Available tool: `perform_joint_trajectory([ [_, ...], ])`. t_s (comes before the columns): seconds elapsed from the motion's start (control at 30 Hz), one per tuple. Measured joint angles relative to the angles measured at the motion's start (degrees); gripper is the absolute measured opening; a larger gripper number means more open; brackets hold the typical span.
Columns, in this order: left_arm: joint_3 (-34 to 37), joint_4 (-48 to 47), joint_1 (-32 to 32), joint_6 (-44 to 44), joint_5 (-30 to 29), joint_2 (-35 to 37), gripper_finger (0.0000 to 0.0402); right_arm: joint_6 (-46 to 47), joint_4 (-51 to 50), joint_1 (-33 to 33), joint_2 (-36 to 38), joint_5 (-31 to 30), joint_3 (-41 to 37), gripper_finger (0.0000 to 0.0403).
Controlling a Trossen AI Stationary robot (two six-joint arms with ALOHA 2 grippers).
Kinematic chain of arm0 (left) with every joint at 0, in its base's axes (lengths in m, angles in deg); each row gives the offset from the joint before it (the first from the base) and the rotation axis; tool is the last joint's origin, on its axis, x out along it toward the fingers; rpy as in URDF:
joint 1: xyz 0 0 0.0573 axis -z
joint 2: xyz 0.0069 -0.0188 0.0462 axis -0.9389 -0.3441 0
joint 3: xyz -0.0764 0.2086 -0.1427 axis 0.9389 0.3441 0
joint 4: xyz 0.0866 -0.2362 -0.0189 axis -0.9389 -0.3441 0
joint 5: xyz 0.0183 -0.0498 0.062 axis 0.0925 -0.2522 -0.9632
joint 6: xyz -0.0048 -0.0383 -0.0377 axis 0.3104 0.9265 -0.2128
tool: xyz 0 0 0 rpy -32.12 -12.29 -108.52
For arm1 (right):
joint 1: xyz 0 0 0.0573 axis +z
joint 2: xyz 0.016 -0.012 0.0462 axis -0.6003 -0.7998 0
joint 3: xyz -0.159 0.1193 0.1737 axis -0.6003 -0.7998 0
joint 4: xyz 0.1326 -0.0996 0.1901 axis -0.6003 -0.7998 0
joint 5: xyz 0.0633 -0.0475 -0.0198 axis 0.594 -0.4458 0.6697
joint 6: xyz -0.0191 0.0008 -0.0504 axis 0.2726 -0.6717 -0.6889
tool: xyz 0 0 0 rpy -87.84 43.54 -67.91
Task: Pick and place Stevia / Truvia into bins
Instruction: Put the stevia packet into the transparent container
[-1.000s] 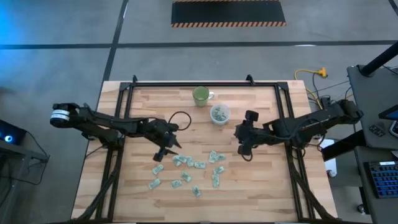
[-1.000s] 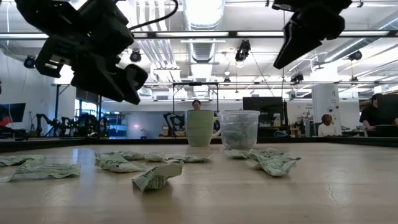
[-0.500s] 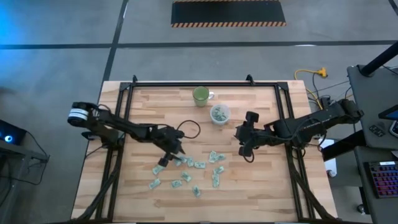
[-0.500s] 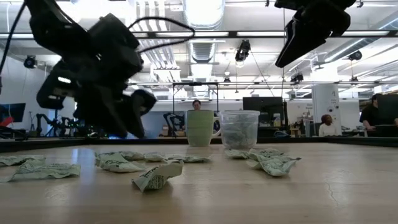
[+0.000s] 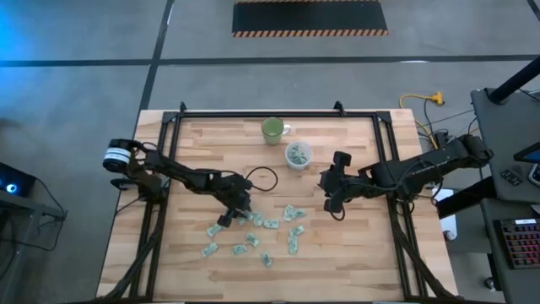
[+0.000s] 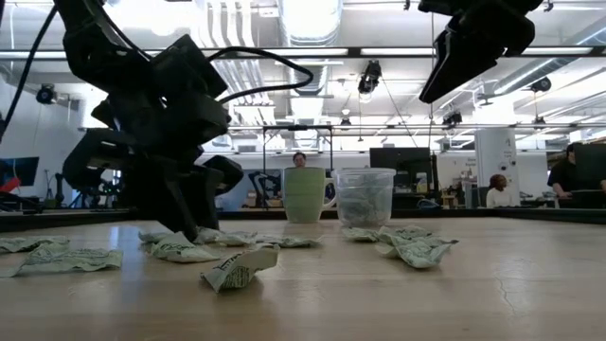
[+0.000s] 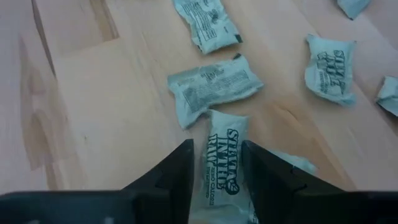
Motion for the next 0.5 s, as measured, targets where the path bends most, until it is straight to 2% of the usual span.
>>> perform_joint_trajectory([
  [0.33,-0.1,-0.5,0.0,-1.5,-2.7,0.5,0.0046,0.0,0.0,0.0,0.0,0.0,0.0,0.0160],
  [0.5,-0.4,-0.4,0.0,-1.9,-11.1,2.5,0.0027,0.0,0.0,0.0,0.0,0.0,0.0,0.0160],
])
